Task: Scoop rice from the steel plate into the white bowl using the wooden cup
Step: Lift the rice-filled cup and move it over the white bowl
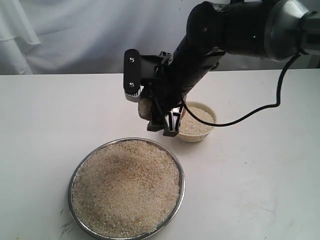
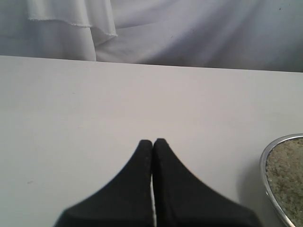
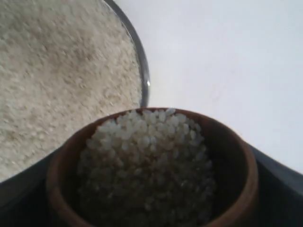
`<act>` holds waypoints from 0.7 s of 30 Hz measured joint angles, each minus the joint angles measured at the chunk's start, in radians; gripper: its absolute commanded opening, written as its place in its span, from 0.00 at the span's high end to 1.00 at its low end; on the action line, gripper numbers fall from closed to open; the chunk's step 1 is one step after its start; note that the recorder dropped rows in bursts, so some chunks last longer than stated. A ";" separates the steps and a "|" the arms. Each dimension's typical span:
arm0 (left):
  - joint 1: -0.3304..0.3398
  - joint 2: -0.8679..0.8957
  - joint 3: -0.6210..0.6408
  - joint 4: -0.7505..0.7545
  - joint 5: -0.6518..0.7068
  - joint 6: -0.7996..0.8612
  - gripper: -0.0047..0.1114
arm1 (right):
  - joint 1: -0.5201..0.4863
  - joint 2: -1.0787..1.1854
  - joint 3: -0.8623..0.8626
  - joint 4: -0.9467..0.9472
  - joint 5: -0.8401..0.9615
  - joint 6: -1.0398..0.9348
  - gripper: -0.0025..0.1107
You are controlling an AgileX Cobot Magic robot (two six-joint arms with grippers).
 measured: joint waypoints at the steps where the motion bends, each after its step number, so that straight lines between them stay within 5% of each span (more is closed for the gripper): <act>1: 0.000 0.000 0.000 0.000 0.000 0.000 0.96 | -0.008 0.000 0.000 -0.034 -0.004 0.017 0.98; 21: 0.000 0.000 0.000 0.000 0.000 0.000 0.96 | -0.159 0.064 0.000 -0.419 -0.161 0.110 0.98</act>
